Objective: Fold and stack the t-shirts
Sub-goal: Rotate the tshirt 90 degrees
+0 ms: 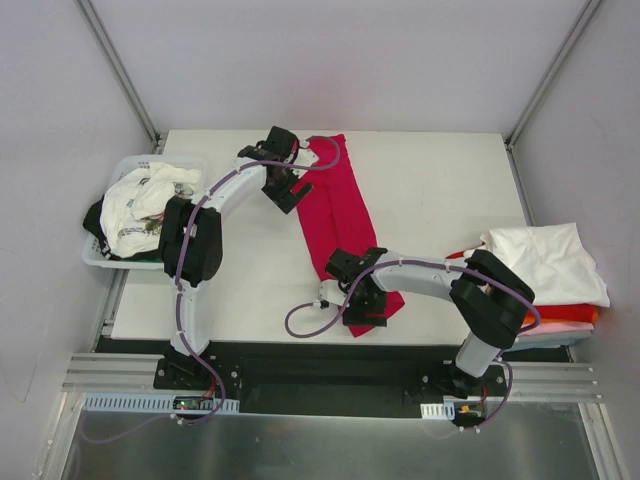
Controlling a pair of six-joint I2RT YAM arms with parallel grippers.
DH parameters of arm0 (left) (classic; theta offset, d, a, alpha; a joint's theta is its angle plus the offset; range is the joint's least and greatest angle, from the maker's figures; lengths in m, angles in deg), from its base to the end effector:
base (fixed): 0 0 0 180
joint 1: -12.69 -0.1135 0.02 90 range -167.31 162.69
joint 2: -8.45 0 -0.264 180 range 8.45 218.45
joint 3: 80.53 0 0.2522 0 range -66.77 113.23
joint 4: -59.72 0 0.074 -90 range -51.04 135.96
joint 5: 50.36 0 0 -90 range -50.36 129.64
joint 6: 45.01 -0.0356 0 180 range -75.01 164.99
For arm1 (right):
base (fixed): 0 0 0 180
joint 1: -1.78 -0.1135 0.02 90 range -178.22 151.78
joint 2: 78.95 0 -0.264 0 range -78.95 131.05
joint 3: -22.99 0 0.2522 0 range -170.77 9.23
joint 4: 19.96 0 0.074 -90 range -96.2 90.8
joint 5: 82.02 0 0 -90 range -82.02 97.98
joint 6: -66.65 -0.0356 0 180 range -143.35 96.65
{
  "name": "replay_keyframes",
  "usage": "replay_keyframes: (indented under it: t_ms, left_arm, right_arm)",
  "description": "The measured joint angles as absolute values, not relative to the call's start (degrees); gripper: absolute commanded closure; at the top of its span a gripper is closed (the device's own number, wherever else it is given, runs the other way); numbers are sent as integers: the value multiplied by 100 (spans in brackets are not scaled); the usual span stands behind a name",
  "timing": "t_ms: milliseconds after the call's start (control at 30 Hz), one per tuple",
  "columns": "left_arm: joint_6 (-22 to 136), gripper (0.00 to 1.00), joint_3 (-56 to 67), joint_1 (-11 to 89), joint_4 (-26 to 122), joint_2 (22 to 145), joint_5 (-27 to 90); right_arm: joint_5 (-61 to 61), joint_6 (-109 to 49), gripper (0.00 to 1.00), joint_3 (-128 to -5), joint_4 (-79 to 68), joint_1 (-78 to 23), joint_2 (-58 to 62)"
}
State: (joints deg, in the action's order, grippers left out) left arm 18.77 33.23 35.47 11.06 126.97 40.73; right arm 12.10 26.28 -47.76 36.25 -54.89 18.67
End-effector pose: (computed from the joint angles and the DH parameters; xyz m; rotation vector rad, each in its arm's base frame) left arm 0.4269 -0.1785 0.2365 1.0310 2.2814 0.0486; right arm 0.1632 0.2435 0.1525 -2.4088 1.8135 -0.0971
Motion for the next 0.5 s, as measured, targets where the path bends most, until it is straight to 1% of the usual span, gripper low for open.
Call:
replay_keyframes:
  t_ms: [67,133,167,267,300,400,500]
  left_arm:
    - [1877,2,3291,3547,1102,12645,4062]
    - [1877,2,3271,3547,1102,12597,4055]
    - [1877,2,3267,3547,1102,12579,4055]
    - [1877,2,3253,3547,1104,12522,4053]
    - [1877,2,3232,3547,1111,12494,4053]
    - [1879,2,3170,3547,1104,12411,4053]
    - [1879,2,3162,3547,1104,12382,4053]
  right_arm:
    - [1206,2626,42,-4805,3617,-5460,1887]
    - [1195,2615,54,-4859,3608,-5415,1928]
    - [1179,2610,62,-4875,3601,-5395,1935]
    - [1179,2589,78,-4923,3555,-5345,1963]
    - [1181,2591,89,-4951,3553,-5336,1985]
    - [1168,2580,98,-5012,3558,-5321,2022]
    - [1149,2580,100,-5025,3566,-5323,2029]
